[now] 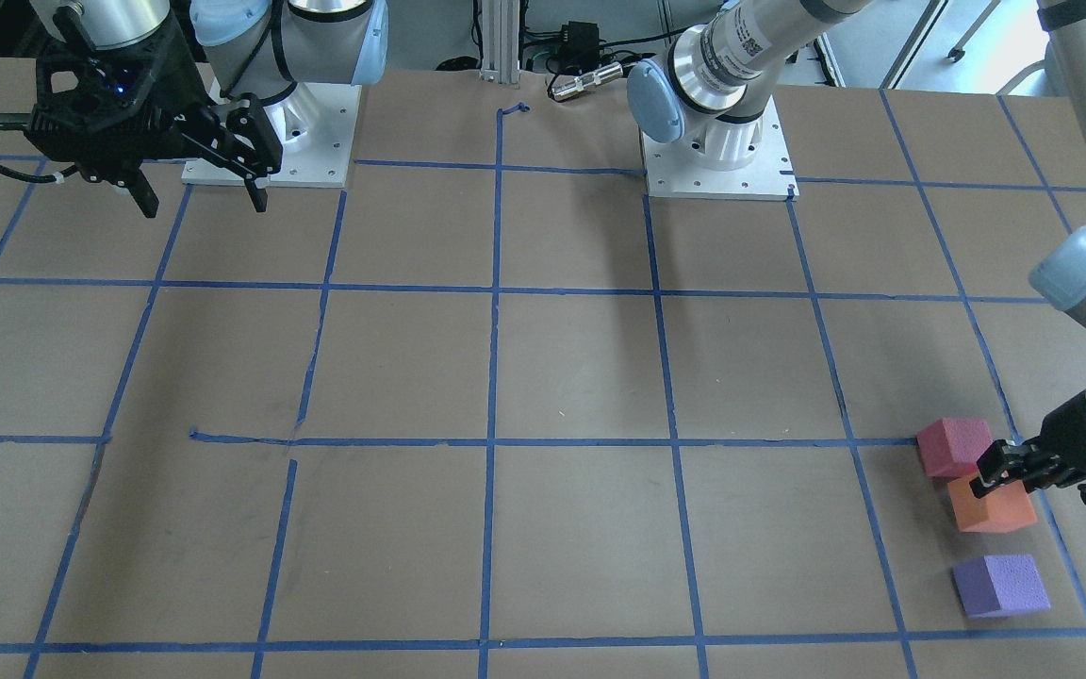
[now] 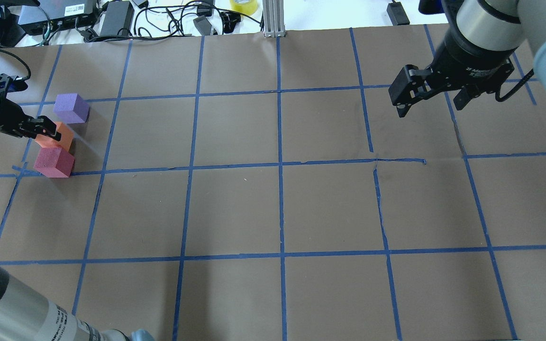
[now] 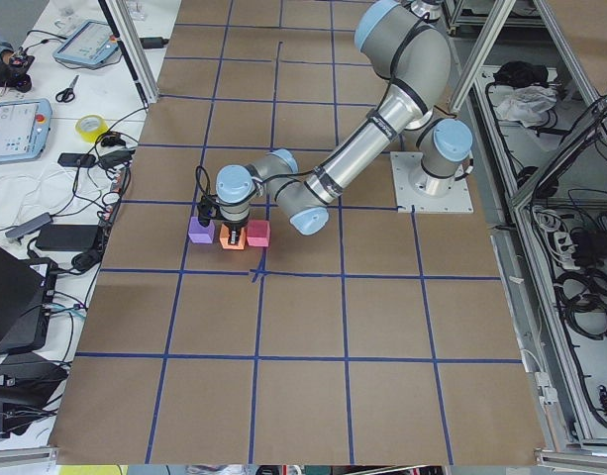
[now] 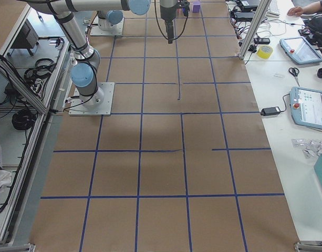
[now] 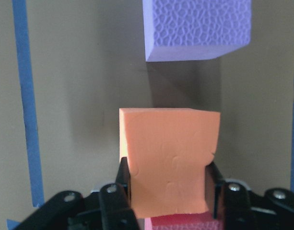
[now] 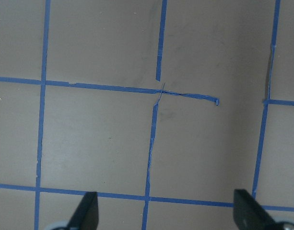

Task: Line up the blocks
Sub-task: 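Lower the orange cube between the purple and pink cubes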

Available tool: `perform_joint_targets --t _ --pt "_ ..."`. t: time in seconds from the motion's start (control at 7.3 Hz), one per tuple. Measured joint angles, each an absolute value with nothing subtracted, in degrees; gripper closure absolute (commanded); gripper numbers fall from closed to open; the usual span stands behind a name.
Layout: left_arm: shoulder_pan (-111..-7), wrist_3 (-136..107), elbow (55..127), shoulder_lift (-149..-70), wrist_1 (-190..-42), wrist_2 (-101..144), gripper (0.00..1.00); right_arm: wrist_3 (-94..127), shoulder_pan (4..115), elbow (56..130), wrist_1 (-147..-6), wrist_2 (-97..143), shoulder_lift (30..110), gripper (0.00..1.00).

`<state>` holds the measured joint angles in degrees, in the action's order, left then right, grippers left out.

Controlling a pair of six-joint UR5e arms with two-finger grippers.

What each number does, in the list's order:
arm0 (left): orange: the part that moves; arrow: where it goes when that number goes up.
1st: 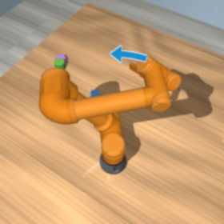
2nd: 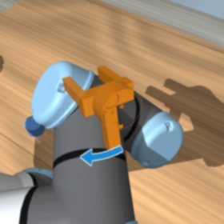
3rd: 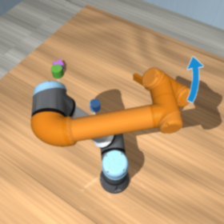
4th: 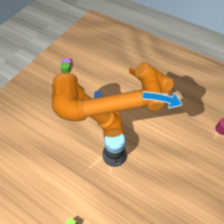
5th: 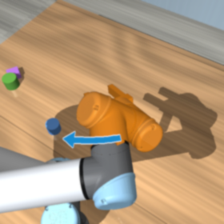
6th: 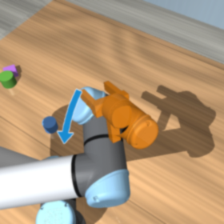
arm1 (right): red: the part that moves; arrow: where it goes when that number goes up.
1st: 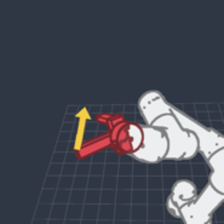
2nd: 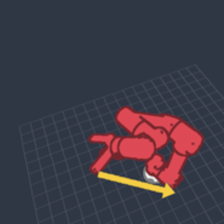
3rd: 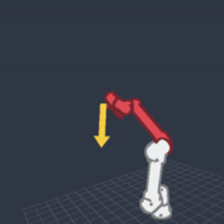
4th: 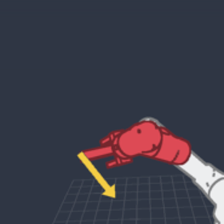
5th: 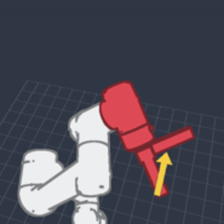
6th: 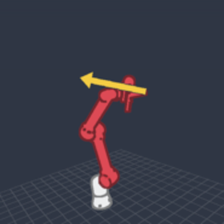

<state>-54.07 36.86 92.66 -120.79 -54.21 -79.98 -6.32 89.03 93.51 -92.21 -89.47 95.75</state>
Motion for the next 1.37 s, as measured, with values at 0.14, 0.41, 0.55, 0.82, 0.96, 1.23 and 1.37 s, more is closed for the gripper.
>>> perform_joint_targets --t 0.14,0.41,0.55,0.82,0.96,1.23,1.37 --pt "-54.2 36.9 92.8 -120.9 -54.3 -79.9 0.88 -6.3 89.0 93.5 -92.2 -89.5 95.8 0.00" --pt "-54.3 36.7 93.0 -121.1 -54.2 -79.7 0.88 -6.3 89.0 93.5 -92.3 -89.5 95.8 0.00" --pt "-54.3 36.4 93.0 -121.2 -54.1 -79.4 0.88 -6.3 89.0 93.6 -92.3 -89.5 95.8 0.00" --pt "-54.3 36.0 93.1 -121.3 -54.1 -78.4 0.88 -6.3 89.0 93.6 -92.3 -89.5 95.7 0.00" --pt "-54.3 36.0 93.1 -121.4 -54.1 -78.2 0.88 -6.3 89.0 93.6 -92.3 -89.5 95.7 0.00" --pt "-54.3 36.0 93.1 -121.6 -54.1 -78.1 0.66 -6.3 89.0 93.6 -92.3 -89.6 95.7 0.00" --pt "-54.3 36.0 93.1 -121.7 -54.0 -78.2 0.36 -6.3 89.0 93.6 -92.3 -89.6 95.7 0.00"
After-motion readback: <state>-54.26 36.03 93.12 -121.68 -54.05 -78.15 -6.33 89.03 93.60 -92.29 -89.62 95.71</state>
